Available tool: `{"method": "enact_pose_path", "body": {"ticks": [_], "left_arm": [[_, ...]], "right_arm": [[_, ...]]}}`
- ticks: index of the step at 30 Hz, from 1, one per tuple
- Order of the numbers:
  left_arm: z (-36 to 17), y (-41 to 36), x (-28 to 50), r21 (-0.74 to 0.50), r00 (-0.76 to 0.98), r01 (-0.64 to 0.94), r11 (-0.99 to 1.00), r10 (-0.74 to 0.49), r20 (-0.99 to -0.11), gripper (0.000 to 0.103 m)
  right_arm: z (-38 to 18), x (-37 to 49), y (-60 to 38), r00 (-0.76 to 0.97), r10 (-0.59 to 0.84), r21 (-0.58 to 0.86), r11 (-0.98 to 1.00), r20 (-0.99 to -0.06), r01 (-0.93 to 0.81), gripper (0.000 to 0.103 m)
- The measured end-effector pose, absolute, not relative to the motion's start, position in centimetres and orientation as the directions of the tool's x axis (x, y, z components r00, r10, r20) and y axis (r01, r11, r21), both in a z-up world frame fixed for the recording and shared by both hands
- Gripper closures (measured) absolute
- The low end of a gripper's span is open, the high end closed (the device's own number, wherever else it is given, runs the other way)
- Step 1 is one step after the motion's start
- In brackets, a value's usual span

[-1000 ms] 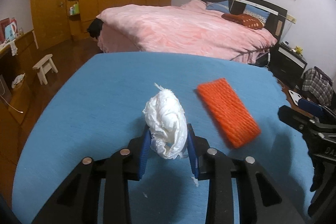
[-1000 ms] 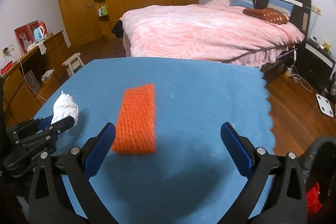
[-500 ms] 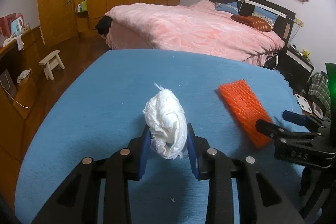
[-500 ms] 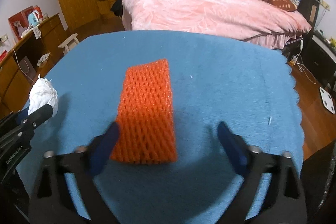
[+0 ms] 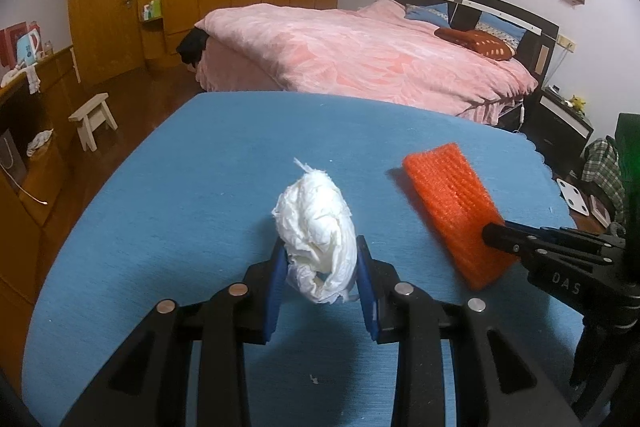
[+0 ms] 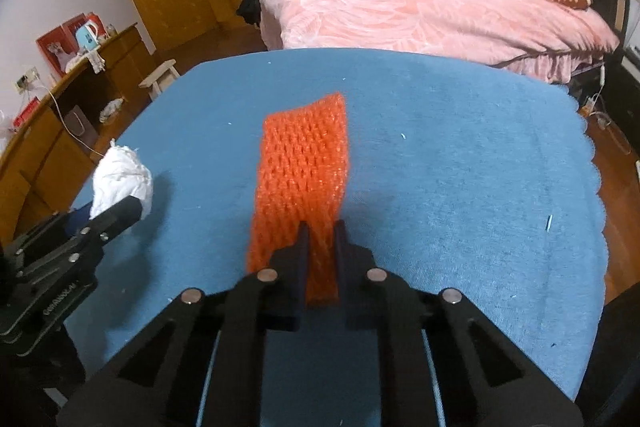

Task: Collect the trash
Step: 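Carry the white bag and orange mesh over the bin and open both tools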

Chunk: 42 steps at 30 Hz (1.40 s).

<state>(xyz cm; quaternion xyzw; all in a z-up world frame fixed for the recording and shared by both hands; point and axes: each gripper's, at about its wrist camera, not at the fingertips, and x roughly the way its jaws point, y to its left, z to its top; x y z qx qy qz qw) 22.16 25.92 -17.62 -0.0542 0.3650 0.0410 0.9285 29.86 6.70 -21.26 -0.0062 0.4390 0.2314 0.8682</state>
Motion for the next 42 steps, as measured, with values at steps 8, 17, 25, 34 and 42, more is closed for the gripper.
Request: {"method": "enact_pose_path", "body": {"ticks": [8,17,25,34,42], "left_arm": [[-15.9,24.3,21.6,-0.071,0.75,-0.095,0.993,0.024,-0.661,0.07],[-12.3,20.7,20.4,-0.078,0.788,-0.062,0.995,0.001,-0.616,0.07],[-9.2,16.5,19.1,-0.089,0.813,0.013,0.996,-0.063,-0.579,0.07],[-7.1,11.8,18.5,-0.092,0.821,0.096,0.991,-0.131,-0.556,0.07],[-5.9,7.0,17.6,-0.09,0.817,0.189,0.978,-0.207,-0.539,0.07]], "right_arm": [[-19.0,28.2,5.2,0.542,0.416,0.203,0.889,-0.73,-0.41,0.092],[-15.2,26.1,1.7,0.618,0.392,0.177,0.908,-0.681,-0.381,0.092],[-12.0,23.7,-2.9,0.67,0.372,0.173,0.922,-0.642,-0.346,0.092],[-9.7,20.9,-7.3,0.714,0.348,0.169,0.935,-0.608,-0.312,0.092],[-7.9,18.0,-12.5,0.76,0.289,0.15,0.957,-0.582,-0.249,0.092]]}}
